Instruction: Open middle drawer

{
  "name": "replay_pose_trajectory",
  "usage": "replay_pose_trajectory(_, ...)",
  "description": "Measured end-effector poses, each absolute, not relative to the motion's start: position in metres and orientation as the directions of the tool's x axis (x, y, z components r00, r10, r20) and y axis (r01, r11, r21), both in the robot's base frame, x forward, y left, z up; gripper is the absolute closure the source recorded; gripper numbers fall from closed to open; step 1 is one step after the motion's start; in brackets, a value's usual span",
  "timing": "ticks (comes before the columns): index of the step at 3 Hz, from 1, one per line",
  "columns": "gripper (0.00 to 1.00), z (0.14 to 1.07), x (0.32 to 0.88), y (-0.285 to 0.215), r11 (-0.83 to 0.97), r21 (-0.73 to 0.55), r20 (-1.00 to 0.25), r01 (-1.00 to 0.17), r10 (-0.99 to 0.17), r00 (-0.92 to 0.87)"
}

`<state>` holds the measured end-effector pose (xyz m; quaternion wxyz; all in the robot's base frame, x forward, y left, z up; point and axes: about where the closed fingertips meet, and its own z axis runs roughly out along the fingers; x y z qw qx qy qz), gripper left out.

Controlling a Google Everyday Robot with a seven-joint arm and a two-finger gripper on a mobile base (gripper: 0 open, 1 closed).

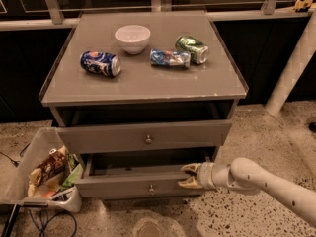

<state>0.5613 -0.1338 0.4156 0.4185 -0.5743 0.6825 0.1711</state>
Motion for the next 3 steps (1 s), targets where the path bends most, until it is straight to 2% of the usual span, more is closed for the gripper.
replay_pose_trajectory(1,0.47,0.416,0.561,-0.134,0.282,-0.247,-0.768,-0.927,-0.641,0.010)
replay_pose_trajectory(3,0.91,0.403,0.514,-0.140,0.291,-0.253,-0.772,-0.923,-0.635,0.011)
